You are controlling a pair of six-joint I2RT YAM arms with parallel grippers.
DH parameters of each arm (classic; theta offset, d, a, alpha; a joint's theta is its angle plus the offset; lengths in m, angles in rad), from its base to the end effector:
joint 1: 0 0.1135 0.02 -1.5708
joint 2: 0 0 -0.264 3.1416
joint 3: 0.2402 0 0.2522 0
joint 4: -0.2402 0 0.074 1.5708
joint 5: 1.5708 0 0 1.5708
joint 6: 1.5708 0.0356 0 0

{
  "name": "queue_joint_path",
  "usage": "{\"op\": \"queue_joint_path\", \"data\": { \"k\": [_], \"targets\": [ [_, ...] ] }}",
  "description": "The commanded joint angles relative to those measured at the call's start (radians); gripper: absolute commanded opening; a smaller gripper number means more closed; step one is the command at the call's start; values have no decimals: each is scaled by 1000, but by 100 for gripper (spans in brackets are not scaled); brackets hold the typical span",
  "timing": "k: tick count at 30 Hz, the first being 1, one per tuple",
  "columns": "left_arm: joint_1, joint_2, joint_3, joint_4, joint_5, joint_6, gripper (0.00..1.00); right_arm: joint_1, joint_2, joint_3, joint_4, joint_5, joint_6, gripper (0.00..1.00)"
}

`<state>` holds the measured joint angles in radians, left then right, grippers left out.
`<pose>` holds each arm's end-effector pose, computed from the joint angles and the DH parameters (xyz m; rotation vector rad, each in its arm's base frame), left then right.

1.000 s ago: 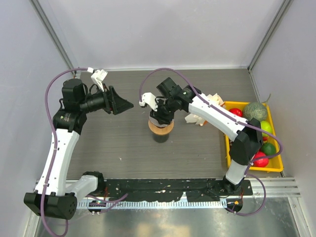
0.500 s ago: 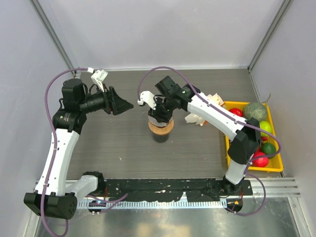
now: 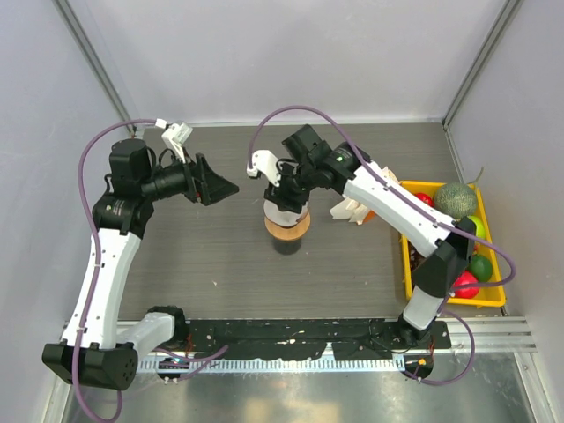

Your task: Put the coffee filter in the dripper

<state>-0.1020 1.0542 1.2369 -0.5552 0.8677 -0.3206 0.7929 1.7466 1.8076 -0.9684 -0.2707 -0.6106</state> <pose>0.2061 -0.0484 0.4112 0.3845 1.9251 -1.1159 0.2555 0.2729 0.3629 -1.6863 1.8152 0.4132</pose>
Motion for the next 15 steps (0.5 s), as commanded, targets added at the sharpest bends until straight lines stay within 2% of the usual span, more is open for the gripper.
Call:
{"op": "queue_joint_path", "data": {
  "k": [1, 5, 6, 10, 15],
  "targets": [
    [8, 12, 93, -37, -24, 83, 80, -6, -127, 65, 28, -22, 40, 57],
    [7, 44, 170, -110, -56, 164, 91, -43, -205, 56, 89, -65, 103, 63],
    [7, 55, 197, -129, -53, 182, 99, -64, -231, 53, 115, -79, 130, 66],
    [7, 127, 333, -245, -44, 276, 99, -151, -317, -6, 227, -99, 215, 72],
    [7, 249, 551, -415, -156, 390, 99, -306, -424, -115, 359, -142, 377, 83]
  ]
}}
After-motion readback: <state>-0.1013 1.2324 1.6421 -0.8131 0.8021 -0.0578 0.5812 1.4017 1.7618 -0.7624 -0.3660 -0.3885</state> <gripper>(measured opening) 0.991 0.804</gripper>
